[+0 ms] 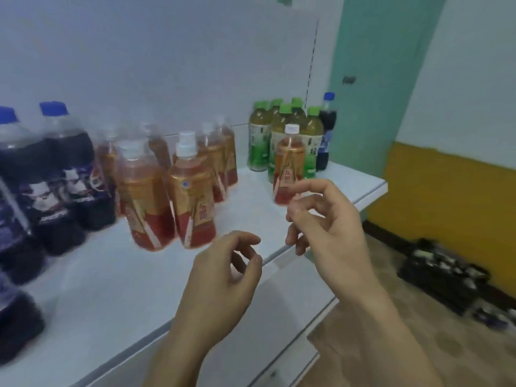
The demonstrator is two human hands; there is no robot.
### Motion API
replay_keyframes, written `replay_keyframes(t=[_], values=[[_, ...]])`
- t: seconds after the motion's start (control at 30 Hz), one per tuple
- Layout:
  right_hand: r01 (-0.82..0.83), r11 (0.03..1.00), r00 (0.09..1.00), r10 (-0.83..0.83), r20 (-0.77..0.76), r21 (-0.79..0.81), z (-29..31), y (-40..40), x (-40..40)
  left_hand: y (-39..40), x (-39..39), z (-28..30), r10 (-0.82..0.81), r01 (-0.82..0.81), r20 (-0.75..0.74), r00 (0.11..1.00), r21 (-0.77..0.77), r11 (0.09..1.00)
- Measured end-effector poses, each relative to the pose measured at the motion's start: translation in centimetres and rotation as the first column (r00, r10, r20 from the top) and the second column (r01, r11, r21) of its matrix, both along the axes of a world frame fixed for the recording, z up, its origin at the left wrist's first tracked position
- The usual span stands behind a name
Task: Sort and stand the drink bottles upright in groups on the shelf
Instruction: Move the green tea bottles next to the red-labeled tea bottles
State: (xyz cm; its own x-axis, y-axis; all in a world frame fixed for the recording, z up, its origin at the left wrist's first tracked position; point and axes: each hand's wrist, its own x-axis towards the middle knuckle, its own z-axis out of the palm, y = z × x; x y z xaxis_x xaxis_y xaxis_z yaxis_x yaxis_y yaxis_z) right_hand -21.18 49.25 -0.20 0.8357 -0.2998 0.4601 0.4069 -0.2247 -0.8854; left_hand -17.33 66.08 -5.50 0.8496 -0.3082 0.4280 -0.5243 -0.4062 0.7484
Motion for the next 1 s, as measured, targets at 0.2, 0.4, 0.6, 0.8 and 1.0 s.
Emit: replay_keyframes(t=[0.2, 0.4, 0.6, 0.8, 1.0], values=[[0.154, 0.988, 0.986, -0.154, -0.056, -0.005, -0.7, -16.8, 3.8, -13.0, 6.7, -1.5, 0.028, -0.046, 0.061, 0.998, 0.316, 0.948], [0.133, 0.988, 0.984, -0.141, -0.110, -0.078, 0.9, -27.2, 12.5, -19.8, 10.4, -2.7, 0.088, -0.164, 0.154, 0.984, 0.600, 0.783], [0.207, 0.842, 0.977, -0.205, 0.058, -0.499, 8.7, -29.9, 29.2, -23.0, 11.8, -2.6, 0.080, -0.172, 0.170, 0.982, 0.643, 0.746], [0.049, 0.787, 0.996, -0.085, -0.029, -0.615, 7.3, -30.1, 35.8, -22.9, 11.7, -2.6, 0.095, -0.180, 0.165, 0.982, 0.644, 0.744], [0.236, 0.972, 0.916, -0.221, 0.334, -0.007, 4.1, -29.8, 28.8, -22.9, 11.7, -2.8, 0.124, -0.213, 0.185, 0.975, 0.616, 0.759]])
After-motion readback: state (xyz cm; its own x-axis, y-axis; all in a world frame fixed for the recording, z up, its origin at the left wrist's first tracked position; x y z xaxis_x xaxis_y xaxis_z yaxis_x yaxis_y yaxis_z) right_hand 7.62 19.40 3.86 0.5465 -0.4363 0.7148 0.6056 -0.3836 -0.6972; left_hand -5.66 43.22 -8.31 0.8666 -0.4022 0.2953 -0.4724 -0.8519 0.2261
